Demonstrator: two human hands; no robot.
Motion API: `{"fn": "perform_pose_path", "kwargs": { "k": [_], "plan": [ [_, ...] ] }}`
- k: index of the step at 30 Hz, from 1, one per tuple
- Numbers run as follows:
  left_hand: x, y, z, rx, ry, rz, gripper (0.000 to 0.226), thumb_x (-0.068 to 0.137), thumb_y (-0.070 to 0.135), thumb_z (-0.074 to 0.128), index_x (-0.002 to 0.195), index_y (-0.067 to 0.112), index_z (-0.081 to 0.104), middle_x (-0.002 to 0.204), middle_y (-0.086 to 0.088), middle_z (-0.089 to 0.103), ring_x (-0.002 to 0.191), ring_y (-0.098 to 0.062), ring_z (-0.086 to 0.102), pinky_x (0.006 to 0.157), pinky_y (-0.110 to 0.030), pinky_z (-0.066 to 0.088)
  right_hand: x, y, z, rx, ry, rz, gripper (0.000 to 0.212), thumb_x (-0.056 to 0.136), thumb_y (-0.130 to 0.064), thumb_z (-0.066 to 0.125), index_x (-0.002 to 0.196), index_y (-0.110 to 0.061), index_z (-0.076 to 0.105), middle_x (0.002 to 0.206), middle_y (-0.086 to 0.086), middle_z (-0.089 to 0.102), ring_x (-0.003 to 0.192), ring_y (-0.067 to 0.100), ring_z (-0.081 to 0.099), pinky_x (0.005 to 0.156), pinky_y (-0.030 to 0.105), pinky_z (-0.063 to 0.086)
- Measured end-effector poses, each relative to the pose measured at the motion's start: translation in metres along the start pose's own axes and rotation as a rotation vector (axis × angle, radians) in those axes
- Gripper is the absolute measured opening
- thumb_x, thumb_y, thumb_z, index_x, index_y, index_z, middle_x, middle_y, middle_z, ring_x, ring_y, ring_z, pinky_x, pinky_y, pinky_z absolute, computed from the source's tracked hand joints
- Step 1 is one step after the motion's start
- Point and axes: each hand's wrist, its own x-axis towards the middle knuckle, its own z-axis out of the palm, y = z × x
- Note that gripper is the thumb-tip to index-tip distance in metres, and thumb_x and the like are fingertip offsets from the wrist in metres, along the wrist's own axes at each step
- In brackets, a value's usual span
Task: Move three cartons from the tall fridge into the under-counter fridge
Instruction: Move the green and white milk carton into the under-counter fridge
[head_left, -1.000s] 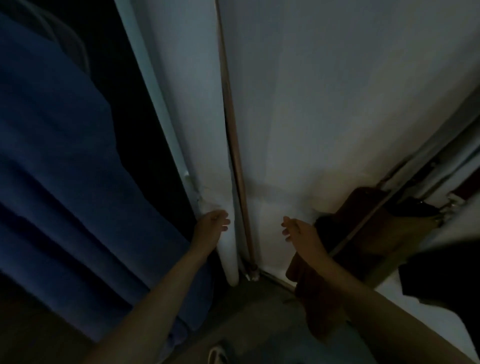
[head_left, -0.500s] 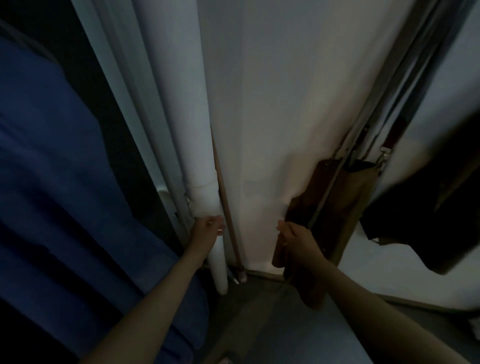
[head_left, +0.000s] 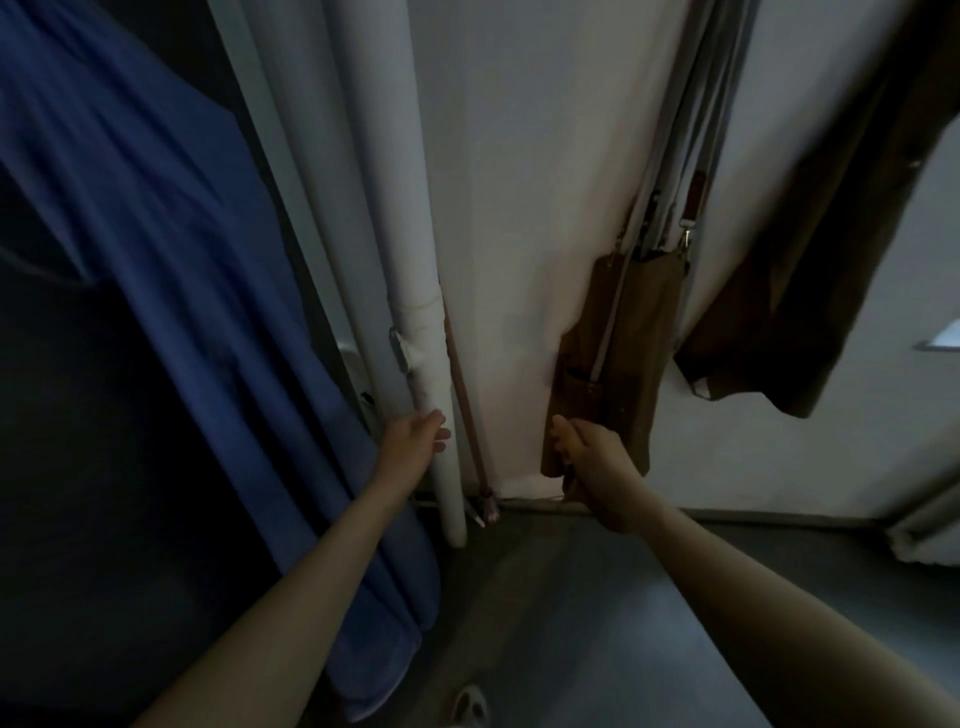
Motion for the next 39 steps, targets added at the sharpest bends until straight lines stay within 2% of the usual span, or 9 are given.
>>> {"fn": "perform_pose_path", "kwargs": {
  "k": [4, 10, 14, 18, 22, 25, 28, 32, 39],
  "plan": [
    [-0.026, 0.001, -0.007, -0.035, -0.049, 0.046, 0.022, 0.103, 0.029, 0.059, 0.098, 0.011, 0.07, 0.095, -0.009, 0.075, 0.087, -0.021, 0.071, 0.089, -0.037, 0.057, -0.04, -0.002, 0.004, -0.049, 0.026, -0.029, 0.046, 0.102, -0.055, 0.045, 0.087, -0.018, 0.066, 0.078, 0.008, 0.07, 0.068, 0.024, 0.069, 0.074, 0.049, 0.058],
    [-0.061, -0.001, -0.024, -0.01, -0.155, 0.089, 0.017, 0.104, 0.029, 0.059, 0.09, 0.024, 0.067, 0.095, -0.003, 0.073, 0.104, -0.028, 0.07, 0.101, -0.044, 0.054, -0.09, -0.012, 0.013, -0.189, 0.057, -0.078, 0.039, 0.101, -0.057, 0.045, 0.086, -0.027, 0.067, 0.076, -0.002, 0.071, 0.068, 0.009, 0.069, 0.078, 0.046, 0.062],
    [-0.089, -0.01, -0.041, 0.126, -0.234, 0.18, 0.024, 0.105, 0.036, 0.053, 0.085, 0.03, 0.063, 0.092, 0.0, 0.073, 0.097, -0.024, 0.072, 0.088, -0.036, 0.052, -0.13, -0.027, 0.024, -0.387, 0.093, -0.065, 0.033, 0.102, -0.053, 0.045, 0.098, -0.029, 0.067, 0.096, -0.008, 0.064, 0.086, 0.009, 0.066, 0.087, 0.042, 0.059],
    [-0.115, -0.023, -0.066, 0.306, -0.337, 0.284, 0.03, 0.106, 0.041, 0.049, 0.086, 0.024, 0.063, 0.101, -0.013, 0.073, 0.095, -0.027, 0.07, 0.085, -0.041, 0.055, -0.187, -0.043, 0.045, -0.706, 0.107, -0.085, 0.038, 0.104, -0.057, 0.039, 0.119, -0.034, 0.064, 0.119, -0.005, 0.057, 0.109, 0.017, 0.058, 0.1, 0.042, 0.049],
    [-0.143, -0.041, -0.092, 0.477, -0.416, 0.405, 0.025, 0.104, 0.053, 0.045, 0.094, 0.037, 0.061, 0.095, 0.006, 0.069, 0.081, -0.007, 0.066, 0.063, -0.021, 0.045, -0.24, -0.045, 0.073, -0.972, 0.046, -0.195, 0.031, 0.107, -0.04, 0.045, 0.135, -0.033, 0.057, 0.134, 0.001, 0.053, 0.125, 0.026, 0.05, 0.104, 0.044, 0.044],
    [-0.161, -0.053, -0.108, 0.535, -0.467, 0.412, 0.021, 0.102, 0.058, 0.045, 0.096, 0.042, 0.058, 0.093, 0.013, 0.065, 0.084, -0.009, 0.065, 0.065, -0.028, 0.052, -0.267, -0.041, 0.093, -1.122, 0.022, -0.163, 0.034, 0.105, -0.039, 0.048, 0.139, -0.034, 0.051, 0.139, 0.002, 0.048, 0.131, 0.028, 0.045, 0.107, 0.044, 0.041],
    [-0.177, -0.059, -0.121, 0.456, -0.507, 0.364, 0.032, 0.101, 0.059, 0.044, 0.09, 0.034, 0.062, 0.089, 0.004, 0.069, 0.085, -0.016, 0.067, 0.081, -0.041, 0.059, -0.291, -0.042, 0.109, -1.094, 0.034, -0.061, 0.041, 0.105, -0.051, 0.038, 0.139, -0.031, 0.049, 0.139, 0.003, 0.045, 0.131, 0.026, 0.045, 0.108, 0.041, 0.037],
    [-0.201, -0.068, -0.141, 0.415, -0.52, 0.338, 0.028, 0.104, 0.051, 0.046, 0.093, 0.032, 0.063, 0.096, -0.001, 0.069, 0.092, -0.019, 0.067, 0.09, -0.043, 0.057, -0.324, -0.04, 0.125, -1.098, 0.042, -0.09, 0.05, 0.104, -0.055, 0.033, 0.142, -0.028, 0.05, 0.145, 0.006, 0.044, 0.133, 0.027, 0.045, 0.108, 0.041, 0.038],
    [-0.26, -0.07, -0.178, 0.428, -0.399, 0.193, 0.026, 0.108, 0.037, 0.046, 0.086, 0.03, 0.058, 0.081, 0.004, 0.061, 0.073, -0.008, 0.058, 0.059, -0.021, 0.037, -0.373, -0.054, 0.157, -1.004, 0.085, -0.12, 0.055, 0.105, -0.058, 0.029, 0.139, -0.024, 0.056, 0.15, 0.011, 0.047, 0.14, 0.029, 0.043, 0.112, 0.046, 0.038]
  ]
}}
